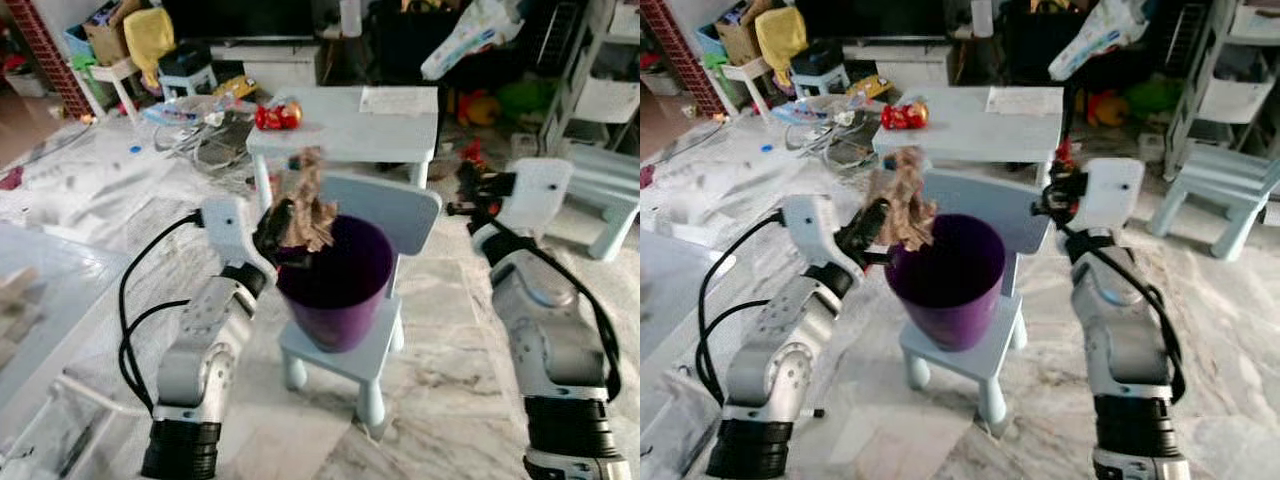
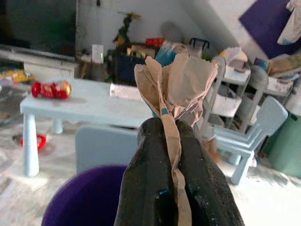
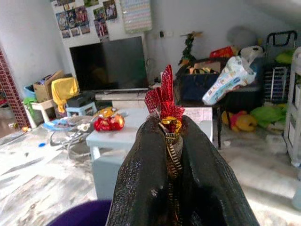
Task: Picking trash to rubbish bin
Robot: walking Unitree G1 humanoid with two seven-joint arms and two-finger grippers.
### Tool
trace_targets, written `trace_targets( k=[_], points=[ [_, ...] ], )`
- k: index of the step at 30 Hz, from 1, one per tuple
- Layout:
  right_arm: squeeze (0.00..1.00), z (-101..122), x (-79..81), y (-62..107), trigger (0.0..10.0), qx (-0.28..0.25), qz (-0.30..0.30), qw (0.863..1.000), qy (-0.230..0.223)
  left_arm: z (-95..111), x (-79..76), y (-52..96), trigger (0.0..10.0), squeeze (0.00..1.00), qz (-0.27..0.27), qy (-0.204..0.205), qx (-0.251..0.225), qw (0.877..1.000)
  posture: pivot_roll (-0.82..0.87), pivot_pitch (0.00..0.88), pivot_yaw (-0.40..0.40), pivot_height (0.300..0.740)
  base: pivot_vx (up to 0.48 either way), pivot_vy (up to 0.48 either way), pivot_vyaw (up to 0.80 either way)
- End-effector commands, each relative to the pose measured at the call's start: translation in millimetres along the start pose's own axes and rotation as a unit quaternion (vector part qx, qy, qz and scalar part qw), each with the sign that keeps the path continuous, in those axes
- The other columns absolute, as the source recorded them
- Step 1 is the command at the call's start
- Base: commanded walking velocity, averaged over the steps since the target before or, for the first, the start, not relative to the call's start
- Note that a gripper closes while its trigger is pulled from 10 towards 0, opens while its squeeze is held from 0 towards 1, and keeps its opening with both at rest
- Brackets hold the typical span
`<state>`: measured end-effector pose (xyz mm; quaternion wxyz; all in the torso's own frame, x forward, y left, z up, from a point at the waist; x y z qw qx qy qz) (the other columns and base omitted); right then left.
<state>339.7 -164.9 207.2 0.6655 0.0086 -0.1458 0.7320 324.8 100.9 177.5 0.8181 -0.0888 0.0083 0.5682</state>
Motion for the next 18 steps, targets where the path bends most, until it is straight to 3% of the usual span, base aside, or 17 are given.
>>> trace_targets(
  k=[1, 18],
  points=[
    [0.00, 4, 14.1, -2.2, 10.0, -0.008, 0.024, 1.000, -0.009, 2, 10.6, 3.0, 10.0, 0.00, 0.017, -0.013, -0.001, 1.000, -0.08, 0.076, 0.046, 0.740, 0.375, 0.000, 0.00],
    [0.00, -8, 15.0, -1.4, 10.0, 0.013, 0.029, 0.999, -0.017, -5, 16.2, 5.2, 10.0, 0.00, 0.031, -0.032, 0.017, 0.999, -0.08, 0.076, 0.049, 0.740, 0.382, 0.000, 0.00]
  ],
)
Point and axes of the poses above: a point about 5 cm out from each wrist's last joint towards the gripper, its own y axis pointing back from the gripper into the wrist, its own z axis along the axis of the wrist's last joint, x = y × z, the point moved 2 cm from there along -y, pointing out of the wrist towards the gripper, and after that the axes turned 8 degrees about -y, right-handed, at the moved point
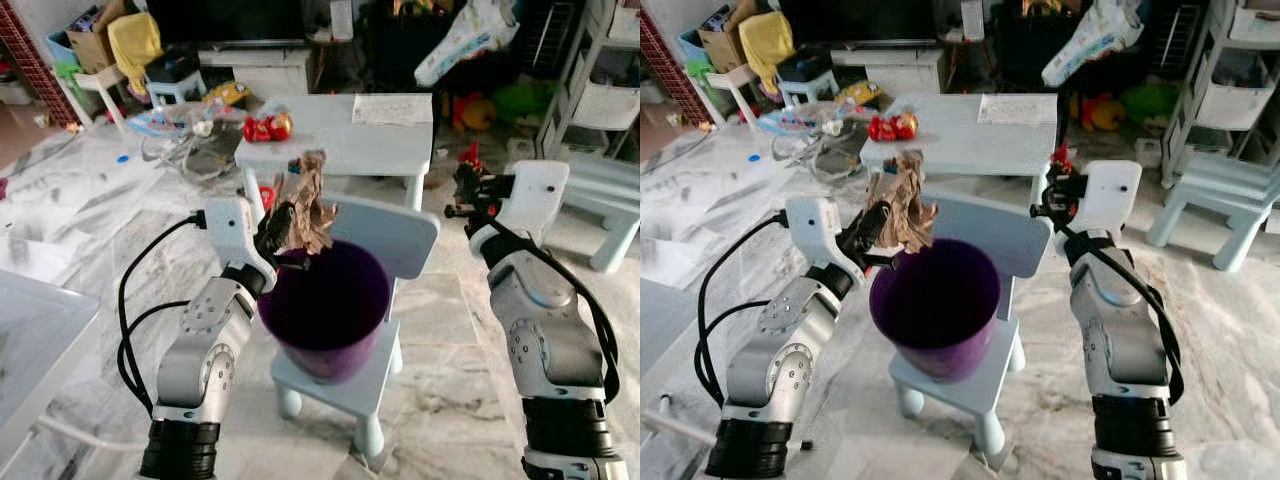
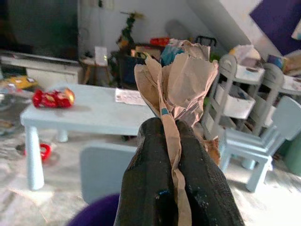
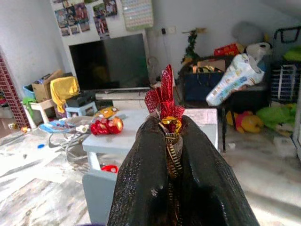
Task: Picking trash to rubbish bin
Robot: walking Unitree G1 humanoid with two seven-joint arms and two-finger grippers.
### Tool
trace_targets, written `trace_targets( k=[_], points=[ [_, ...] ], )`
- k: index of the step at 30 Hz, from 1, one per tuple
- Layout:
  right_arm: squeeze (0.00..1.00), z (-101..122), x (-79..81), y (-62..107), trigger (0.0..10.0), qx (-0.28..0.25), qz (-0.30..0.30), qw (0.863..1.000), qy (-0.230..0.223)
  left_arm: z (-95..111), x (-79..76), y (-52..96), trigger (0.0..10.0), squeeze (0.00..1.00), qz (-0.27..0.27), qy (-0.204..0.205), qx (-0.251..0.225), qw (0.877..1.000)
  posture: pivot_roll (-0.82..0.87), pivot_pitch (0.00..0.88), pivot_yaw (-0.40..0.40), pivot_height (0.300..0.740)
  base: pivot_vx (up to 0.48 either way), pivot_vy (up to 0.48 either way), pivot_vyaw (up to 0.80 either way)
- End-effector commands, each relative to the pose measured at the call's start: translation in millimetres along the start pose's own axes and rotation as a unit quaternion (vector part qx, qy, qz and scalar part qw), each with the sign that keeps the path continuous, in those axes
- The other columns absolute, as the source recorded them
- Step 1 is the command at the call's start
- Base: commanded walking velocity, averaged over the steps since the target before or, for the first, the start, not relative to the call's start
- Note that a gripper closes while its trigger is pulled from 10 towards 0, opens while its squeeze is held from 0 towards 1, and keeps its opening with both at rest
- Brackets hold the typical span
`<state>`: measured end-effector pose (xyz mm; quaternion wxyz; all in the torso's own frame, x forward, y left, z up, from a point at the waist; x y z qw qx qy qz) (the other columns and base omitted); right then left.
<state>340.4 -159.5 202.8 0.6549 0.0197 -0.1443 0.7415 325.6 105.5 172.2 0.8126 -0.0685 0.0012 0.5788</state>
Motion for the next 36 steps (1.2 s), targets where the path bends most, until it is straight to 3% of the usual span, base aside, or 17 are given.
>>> trace_targets(
  k=[1, 4, 7, 11, 14, 15, 19, 20, 25, 36],
  points=[
    [0.00, -4, 11.4, -1.5, 10.0, 0.008, 0.019, 1.000, -0.011, -1, 12.6, 3.7, 10.0, 0.00, 0.026, -0.009, 0.003, 1.000, -0.07, 0.076, 0.050, 0.740, 0.412, 0.000, 0.00],
    [0.00, -18, 14.0, 0.3, 10.0, 0.036, 0.034, 0.998, -0.024, -5, 16.0, 6.5, 10.0, 0.00, 0.033, -0.014, 0.001, 0.999, -0.07, 0.076, 0.050, 0.740, 0.100, 0.000, 0.00],
    [0.00, -36, 15.7, 5.1, 10.0, 0.068, 0.048, 0.996, -0.031, -23, 21.9, 13.5, 10.0, 0.00, 0.046, -0.028, 0.021, 0.998, -0.07, 0.074, 0.052, 0.740, 0.000, 0.000, 0.00],
    [0.00, -56, 14.5, 12.6, 10.0, 0.090, 0.051, 0.994, -0.030, -51, 37.2, 30.6, 10.0, 0.00, 0.085, -0.065, 0.054, 0.993, -0.06, 0.072, 0.055, 0.740, 0.000, 0.000, 0.00],
    [0.00, -69, 12.7, 17.2, 10.0, 0.110, 0.051, 0.992, -0.033, -63, 40.9, 41.5, 10.0, 0.00, 0.084, -0.104, 0.069, 0.989, -0.04, 0.073, 0.055, 0.740, 0.000, 0.000, 0.00],
    [0.00, -80, 11.4, 19.5, 10.0, 0.128, 0.054, 0.990, -0.035, -74, 44.6, 49.7, 10.0, 0.00, 0.092, -0.104, 0.087, 0.987, -0.03, 0.074, 0.054, 0.740, 0.000, 0.000, 0.00],
    [0.00, -89, 11.5, 20.1, 10.0, 0.138, 0.058, 0.988, -0.040, -83, 48.2, 58.5, 10.0, 0.00, 0.095, -0.108, 0.102, 0.984, -0.01, 0.076, 0.056, 0.740, 0.000, 0.000, 0.00],
    [0.00, -99, 13.7, 19.9, 10.0, 0.157, 0.067, 0.984, -0.046, -89, 50.8, 67.6, 10.0, 0.00, 0.095, -0.116, 0.112, 0.982, 0.00, 0.076, 0.057, 0.740, 0.000, 0.000, 0.00],
    [0.00, -128, 9.6, 16.3, 10.0, 0.207, 0.048, 0.975, -0.069, -93, 48.4, 85.2, 10.0, 0.00, 0.071, -0.127, 0.123, 0.982, 0.04, 0.080, 0.057, 0.740, 0.000, 0.000, 0.00],
    [0.00, -154, -5.1, 6.5, 10.0, 0.258, 0.016, 0.964, -0.057, -85, 45.8, 93.2, 10.0, 0.00, 0.045, -0.130, 0.124, 0.983, 0.10, 0.097, 0.079, 0.740, 0.000, 0.000, 0.00]
  ],
)
Point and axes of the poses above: a point about 5 cm out from each wrist's last joint towards the gripper, its own y axis pointing back from the gripper into the wrist, its own z axis along the axis of the wrist's last joint, x = y × z, the point moved 2 cm from there along -y, pointing out of the wrist towards the gripper, and after that the axes turned 8 degrees about -y, right-handed, at the moved point
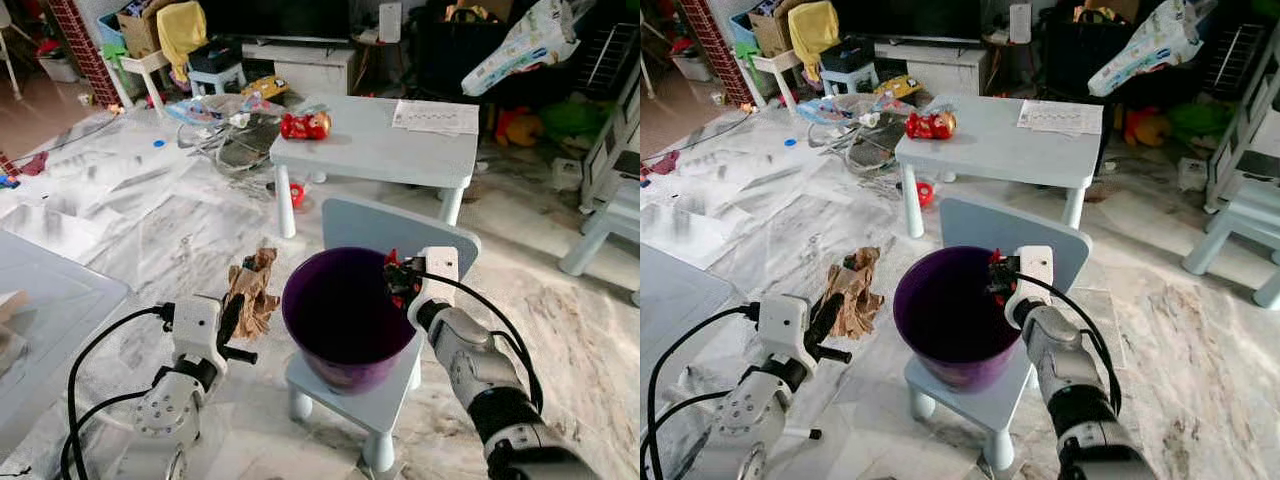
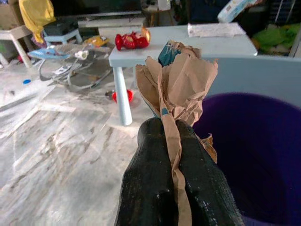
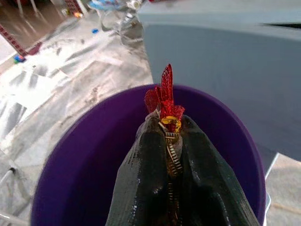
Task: Picking trash to rubbish bin
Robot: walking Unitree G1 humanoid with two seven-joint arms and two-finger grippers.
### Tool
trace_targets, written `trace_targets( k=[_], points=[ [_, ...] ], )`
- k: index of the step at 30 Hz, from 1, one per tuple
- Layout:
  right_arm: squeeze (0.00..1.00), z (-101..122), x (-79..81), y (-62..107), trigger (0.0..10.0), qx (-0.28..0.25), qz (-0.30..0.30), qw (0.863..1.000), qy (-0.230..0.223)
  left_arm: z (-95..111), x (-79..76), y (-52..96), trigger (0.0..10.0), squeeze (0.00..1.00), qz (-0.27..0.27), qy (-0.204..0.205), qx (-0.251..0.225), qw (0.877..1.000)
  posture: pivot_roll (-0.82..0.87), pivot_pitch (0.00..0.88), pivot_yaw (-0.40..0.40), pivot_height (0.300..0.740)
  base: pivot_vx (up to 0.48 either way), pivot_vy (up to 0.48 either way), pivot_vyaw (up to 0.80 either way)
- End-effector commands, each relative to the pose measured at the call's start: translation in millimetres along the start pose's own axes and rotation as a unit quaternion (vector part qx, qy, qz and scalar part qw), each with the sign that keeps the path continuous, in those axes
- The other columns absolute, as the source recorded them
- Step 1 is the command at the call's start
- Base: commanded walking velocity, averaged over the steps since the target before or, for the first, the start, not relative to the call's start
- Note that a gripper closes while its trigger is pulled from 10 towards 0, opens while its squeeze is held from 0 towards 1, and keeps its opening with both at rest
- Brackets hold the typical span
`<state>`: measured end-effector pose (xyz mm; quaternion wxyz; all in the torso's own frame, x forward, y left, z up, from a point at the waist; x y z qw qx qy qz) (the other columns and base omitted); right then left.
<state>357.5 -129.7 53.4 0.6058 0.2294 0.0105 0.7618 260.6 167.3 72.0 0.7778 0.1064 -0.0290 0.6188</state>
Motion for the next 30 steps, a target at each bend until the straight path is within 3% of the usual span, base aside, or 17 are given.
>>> trace_targets(
  k=[1, 3, 4, 5, 6, 14, 30],
  points=[
    [0.00, 0, -0.5, -3.6, 10.0, 0.008, -0.008, 1.000, 0.011, 2, 1.7, 2.4, 10.0, 0.00, -0.008, -0.003, 0.002, 1.000, 0.10, 0.100, 0.080, 0.740, 0.000, 0.000, 0.00],
    [0.00, -1, -0.7, -5.0, 10.0, 0.013, -0.009, 1.000, 0.007, 2, 1.6, 3.8, 10.0, 0.00, -0.011, -0.004, 0.004, 1.000, 0.11, 0.104, 0.081, 0.740, 0.000, 0.000, 0.00],
    [0.85, -1, -0.6, -6.5, 10.0, 0.014, -0.008, 1.000, -0.002, 3, 1.6, 5.8, 10.0, 0.00, -0.013, -0.004, 0.005, 1.000, 0.12, 0.108, 0.084, 0.740, 0.000, 0.000, 0.00],
    [0.85, -1, 0.0, -7.0, 10.0, 0.014, -0.006, 1.000, -0.007, 3, 1.8, 6.7, 10.0, 0.00, -0.014, -0.005, 0.006, 1.000, 0.12, 0.108, 0.084, 0.740, 0.000, 0.000, 0.00],
    [1.00, -1, 0.3, -7.4, 10.0, 0.017, -0.007, 1.000, -0.015, 3, 2.1, 7.5, 10.0, 0.00, -0.014, -0.004, 0.007, 1.000, 0.12, 0.110, 0.086, 0.740, 0.000, 0.000, 0.00],
    [1.00, 3, 8.4, -12.7, 10.0, 0.007, -0.001, 1.000, -0.023, 2, 1.8, 13.9, 10.0, 0.00, -0.022, -0.001, 0.017, 1.000, 0.14, 0.122, 0.083, 0.740, 0.000, 0.000, 0.00],
    [1.00, 4, 8.4, -13.7, 10.0, 0.002, 0.001, 0.999, -0.037, 3, 0.3, 8.4, 10.0, 0.00, -0.022, 0.002, 0.025, 0.999, 0.12, 0.109, 0.077, 0.740, 0.000, 0.000, 0.00]
  ],
)
Point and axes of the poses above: a point about 5 cm out from each wrist's last joint towards the gripper, its own y axis pointing back from the gripper into the wrist, its own z axis along the axis of the wrist's last joint, x = y × z, the point moved 2 cm from there along -y, pointing out of the wrist towards the gripper, and after that the axes turned 8 degrees about -y, right-handed, at the moved point
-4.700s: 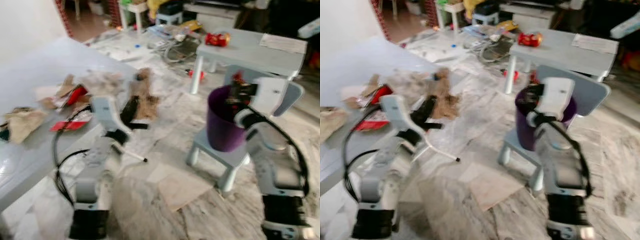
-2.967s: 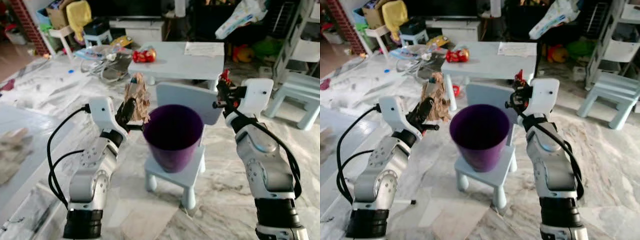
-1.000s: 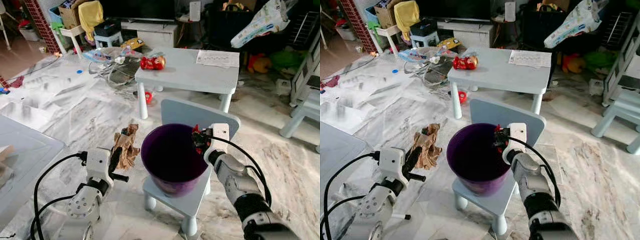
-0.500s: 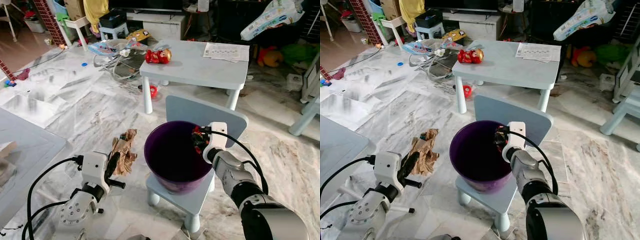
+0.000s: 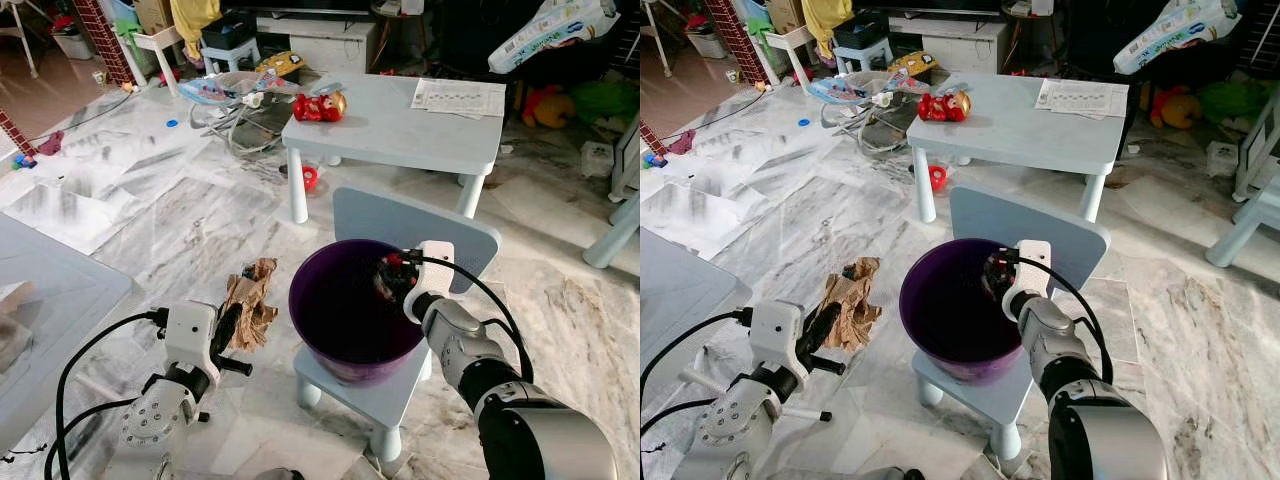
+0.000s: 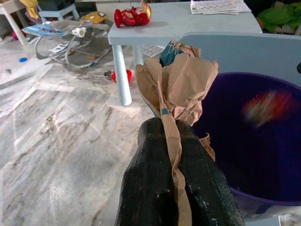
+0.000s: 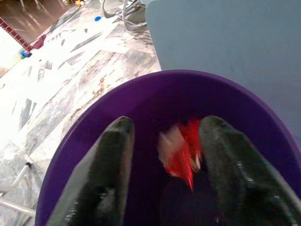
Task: Picking trash to rubbish bin
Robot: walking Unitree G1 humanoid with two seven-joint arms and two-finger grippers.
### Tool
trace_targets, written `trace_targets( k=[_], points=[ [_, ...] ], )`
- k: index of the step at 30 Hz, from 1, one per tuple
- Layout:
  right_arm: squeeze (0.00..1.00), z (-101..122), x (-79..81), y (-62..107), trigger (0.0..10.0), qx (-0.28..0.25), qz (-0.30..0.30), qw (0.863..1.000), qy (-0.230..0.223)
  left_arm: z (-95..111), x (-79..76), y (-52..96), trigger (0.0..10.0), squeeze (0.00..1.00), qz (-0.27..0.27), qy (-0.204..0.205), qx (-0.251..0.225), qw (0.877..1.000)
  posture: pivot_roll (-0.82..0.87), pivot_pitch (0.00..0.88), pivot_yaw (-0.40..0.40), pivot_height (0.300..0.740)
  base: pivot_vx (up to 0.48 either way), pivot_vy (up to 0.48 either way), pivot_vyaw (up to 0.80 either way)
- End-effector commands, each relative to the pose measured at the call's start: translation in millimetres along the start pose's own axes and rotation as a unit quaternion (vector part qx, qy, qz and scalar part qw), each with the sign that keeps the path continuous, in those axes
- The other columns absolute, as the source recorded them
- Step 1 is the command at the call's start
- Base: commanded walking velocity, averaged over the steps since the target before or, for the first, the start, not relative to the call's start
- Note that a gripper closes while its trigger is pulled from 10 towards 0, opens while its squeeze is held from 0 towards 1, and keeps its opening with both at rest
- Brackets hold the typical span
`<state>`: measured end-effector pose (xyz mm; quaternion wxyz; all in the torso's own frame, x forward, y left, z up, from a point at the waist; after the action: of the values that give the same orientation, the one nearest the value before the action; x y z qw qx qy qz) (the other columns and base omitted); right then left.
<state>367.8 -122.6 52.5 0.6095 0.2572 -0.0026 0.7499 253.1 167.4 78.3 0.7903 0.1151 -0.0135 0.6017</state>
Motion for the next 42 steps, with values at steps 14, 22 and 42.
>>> trace_targets(
  k=[14, 22, 42],
  points=[
    [1.00, -4, 4.0, 0.4, 10.0, 0.004, 0.015, 1.000, 0.026, 0, -1.6, -9.2, 10.0, 0.00, 0.002, 0.005, 0.005, 1.000, 0.10, 0.107, 0.070, 0.740, 0.000, 0.000, 0.00],
    [0.00, -13, -5.2, 26.2, 10.0, -0.032, 0.028, 0.998, 0.036, 13, -28.6, -53.0, 10.0, 0.00, -0.085, -0.001, -0.011, 0.996, -0.01, 0.104, 0.094, 0.740, 0.000, 0.000, 0.00],
    [0.00, 4, 30.5, 114.9, 10.0, -0.062, 0.063, 0.990, 0.113, -8, -58.4, -112.1, 10.0, 1.00, -0.142, -0.051, 0.049, 0.987, -0.20, 0.102, 0.152, 0.740, 0.000, 0.000, 0.00]
  ],
)
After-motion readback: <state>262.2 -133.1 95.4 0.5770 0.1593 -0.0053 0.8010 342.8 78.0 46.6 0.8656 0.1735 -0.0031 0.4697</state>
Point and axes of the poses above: a point about 5 cm out from each wrist's last joint towards the gripper, its own y axis pointing back from the gripper into the wrist, its own z axis along the axis of the wrist's last joint, x = y × z, the point moved 2 cm from there along -y, pointing out of the wrist towards the gripper, and after that the axes turned 8 degrees about -y, right-handed, at the moved point
